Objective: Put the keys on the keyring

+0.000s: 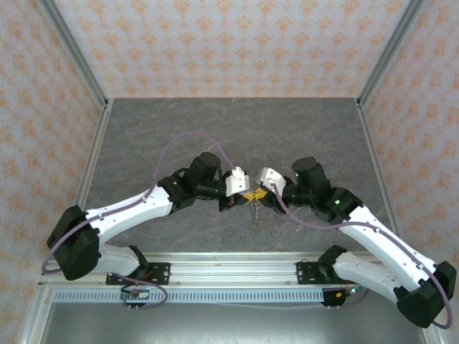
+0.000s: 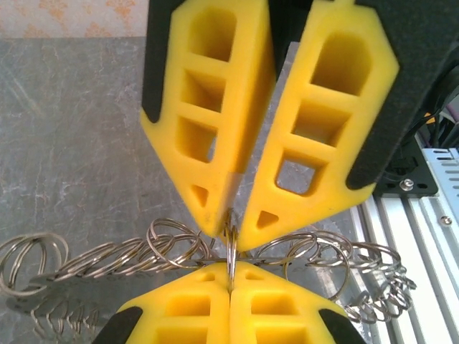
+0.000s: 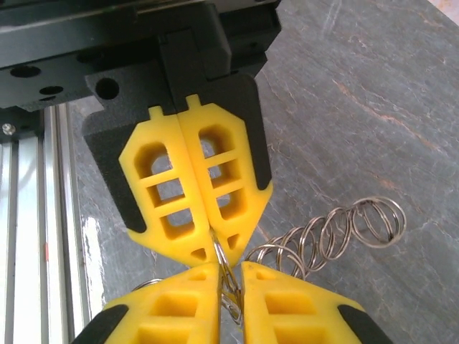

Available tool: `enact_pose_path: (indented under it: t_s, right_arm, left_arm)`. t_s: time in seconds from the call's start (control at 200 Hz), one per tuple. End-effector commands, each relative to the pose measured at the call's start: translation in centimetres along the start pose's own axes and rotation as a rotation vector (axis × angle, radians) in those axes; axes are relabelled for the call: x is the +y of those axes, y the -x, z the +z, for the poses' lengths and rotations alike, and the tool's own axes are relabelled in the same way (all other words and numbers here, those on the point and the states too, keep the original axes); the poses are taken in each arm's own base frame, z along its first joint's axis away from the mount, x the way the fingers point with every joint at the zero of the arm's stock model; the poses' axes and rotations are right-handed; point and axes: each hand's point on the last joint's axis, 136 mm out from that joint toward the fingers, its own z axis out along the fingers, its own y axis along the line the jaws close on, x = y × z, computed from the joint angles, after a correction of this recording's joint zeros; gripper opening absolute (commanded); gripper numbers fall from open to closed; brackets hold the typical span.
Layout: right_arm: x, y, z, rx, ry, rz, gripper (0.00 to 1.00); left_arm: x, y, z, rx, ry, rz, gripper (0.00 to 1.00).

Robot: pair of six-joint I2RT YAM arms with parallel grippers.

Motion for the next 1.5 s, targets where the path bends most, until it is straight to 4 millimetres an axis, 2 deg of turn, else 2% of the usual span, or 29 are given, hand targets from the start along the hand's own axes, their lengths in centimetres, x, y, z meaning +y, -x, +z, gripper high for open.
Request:
enact_pose_path:
  t_s: [0.0, 0.27, 0.43, 0.51, 0.641, 0.761, 0.881, 0.946, 1.156, 1.346, 1.496]
  right_arm:
    - [-0.1, 1.4, -0.1, -0.110, 0.027, 0.023, 0.15]
    - [-0.4, 0.4, 0.3, -0.142, 0.051, 0.083, 0.14]
    - [-0.2, 1.1, 0.4, -0.189, 0.077, 0.101, 0.12]
    - [-0.2, 1.4, 0.5, -0.202, 0.082, 0.102, 0.16]
    - [-0.3, 1.7, 0.7, -0.208, 0.090, 0.100, 0.16]
    - [-0.3, 1.6, 0.8, -0.193, 0.098, 0.090, 0.11]
    - [-0.5, 1.7, 0.7, -0.182, 0.080, 0.081, 0.04]
    - [-0.6, 1.9, 0.4, -0.174, 0.074, 0.076, 0.03]
    - [-0.6, 2.8, -0.6, -0.137, 0.071, 0.055, 0.02]
    - [-0.6, 2.3, -0.4, -0.019, 0.033, 0.013, 0.01]
    - [-0.8, 2.0, -0.6, 0.055, -0.007, -0.020, 0.01]
  left_arm:
    - [-0.1, 3.2, -1.3, -0.124, 0.000, 0.041, 0.00]
    - [0.1, 3.8, -2.0, -0.165, 0.003, 0.037, 0.00]
    - [0.0, 3.8, -2.0, -0.178, -0.010, 0.024, 0.00]
    - [-0.1, 3.8, -1.8, -0.180, -0.022, 0.018, 0.00]
    - [-0.1, 4.0, -1.8, -0.183, -0.030, 0.021, 0.00]
    - [-0.1, 4.1, -1.8, -0.178, -0.032, 0.023, 0.00]
    - [0.4, 3.7, -1.8, -0.158, 0.001, 0.018, 0.00]
    - [0.6, 3.1, -1.8, -0.127, 0.020, 0.015, 0.10]
    - [1.2, 0.8, -1.3, 0.006, 0.051, 0.021, 0.11]
    - [1.1, 0.3, -0.6, 0.048, 0.043, 0.021, 0.11]
    - [1.2, 0.8, -0.4, 0.026, 0.046, 0.012, 0.13]
